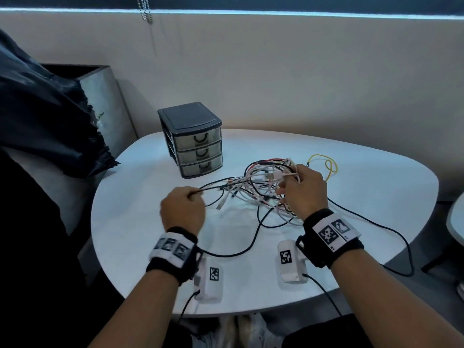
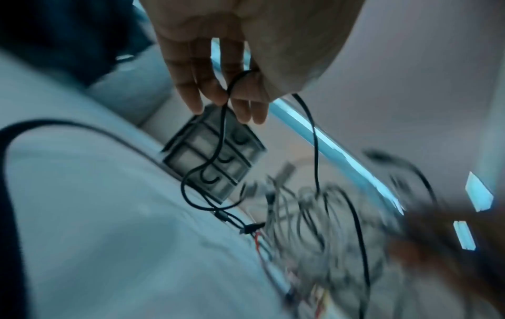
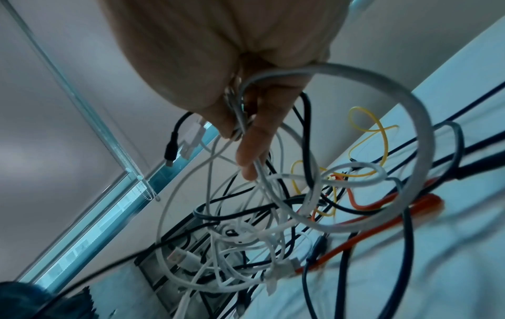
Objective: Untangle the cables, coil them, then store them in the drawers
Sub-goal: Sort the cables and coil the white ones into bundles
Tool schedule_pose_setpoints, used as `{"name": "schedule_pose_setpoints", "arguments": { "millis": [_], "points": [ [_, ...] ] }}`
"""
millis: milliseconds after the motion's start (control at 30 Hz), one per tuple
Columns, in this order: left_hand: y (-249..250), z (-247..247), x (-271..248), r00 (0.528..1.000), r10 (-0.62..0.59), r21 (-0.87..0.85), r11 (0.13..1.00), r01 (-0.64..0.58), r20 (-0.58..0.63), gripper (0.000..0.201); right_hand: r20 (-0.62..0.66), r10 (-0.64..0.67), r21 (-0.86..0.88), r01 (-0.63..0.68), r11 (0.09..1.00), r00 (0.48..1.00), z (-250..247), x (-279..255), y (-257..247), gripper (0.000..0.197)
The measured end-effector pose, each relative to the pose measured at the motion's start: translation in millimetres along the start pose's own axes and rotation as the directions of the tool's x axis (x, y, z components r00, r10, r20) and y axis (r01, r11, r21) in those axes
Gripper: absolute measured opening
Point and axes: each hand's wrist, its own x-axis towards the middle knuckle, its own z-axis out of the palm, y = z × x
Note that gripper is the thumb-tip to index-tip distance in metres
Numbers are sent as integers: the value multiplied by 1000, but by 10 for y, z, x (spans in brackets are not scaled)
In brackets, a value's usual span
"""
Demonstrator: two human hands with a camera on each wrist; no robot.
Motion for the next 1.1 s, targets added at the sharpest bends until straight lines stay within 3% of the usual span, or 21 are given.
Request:
{"name": "schedule_pose_setpoints", "arguments": {
  "millis": [67, 133, 200, 233, 267, 300, 367, 400, 467, 533, 567, 633, 700, 733, 800, 867, 933, 1000, 1100],
  "points": [
    [-207, -100, 181, 955, -298, -254, 922, 291, 13, 32, -12, -6, 3, 6, 1000, 1000, -71, 43, 29, 17],
    [-351, -187, 316, 847, -513, -556, 666, 497, 143, 31, -6, -42, 4, 42, 999, 999, -129, 86, 31, 19],
    [-403, -241, 373, 737, -628, -719, 390, 575, 249, 26, 32, -83, 10, 83, 997, 996, -138, 107, 40, 25],
    [-418, -252, 393, 724, -642, -748, 347, 566, 250, 26, 48, -92, 14, 91, 996, 995, -123, 103, 40, 28],
    [-405, -254, 399, 744, -630, -764, 361, 534, 223, 25, 54, -90, 21, 89, 996, 994, -105, 97, 45, 29],
    [-396, -239, 398, 785, -597, -757, 433, 490, 167, 23, 55, -85, 29, 83, 996, 995, -86, 88, 48, 30],
    [-351, -213, 371, 879, -473, -636, 661, 398, 59, 20, 54, -76, 52, 74, 996, 996, -42, 71, 47, 29],
    [-325, -205, 343, 905, -421, -575, 729, 372, 52, 24, 59, -75, 62, 72, 996, 995, -22, 66, 52, 29],
    [-308, -172, 314, 921, -387, -537, 766, 353, 54, 37, 61, -93, 60, 89, 994, 994, 1, 61, 60, 30],
    [-295, -152, 311, 902, -425, -590, 710, 384, 75, 36, 42, -73, 74, 69, 995, 996, -18, 69, 74, 28],
    [-299, -157, 320, 875, -464, -654, 622, 431, 136, 31, 30, -46, 85, 44, 995, 998, -36, 77, 90, 27],
    [-330, -182, 345, 820, -499, -744, 425, 515, 282, 44, 15, -32, 82, 31, 996, 999, -66, 87, 130, 23],
    [-351, -201, 405, 805, -477, -746, 375, 550, 353, 55, 13, -67, 45, 66, 997, 998, -71, 76, 158, 21],
    [-331, -190, 414, 808, -457, -727, 397, 560, 373, 52, 11, -85, 22, 85, 996, 996, -62, 61, 169, 21],
    [-257, -147, 417, 838, -394, -642, 541, 543, 376, 33, 15, -114, -9, 115, 993, 993, -6, 23, 189, 21],
    [-193, -120, 417, 888, -258, -437, 795, 419, 381, 57, 60, -128, -34, 130, 991, 990, 65, -42, 166, 21],
    [-80, -118, 408, 891, -154, -201, 944, 260, 428, 67, 162, -120, -79, 135, 988, 979, 123, -125, 122, 17],
    [-28, -129, 418, 904, -129, -64, 983, 169, 408, 67, 316, -74, -204, 143, 968, 946, 156, -224, 93, 20],
    [12, -119, 395, 896, -168, 61, 986, 157, 410, 62, 522, 35, -322, 159, 933, 852, 216, -403, 65, 40]
  ]
}}
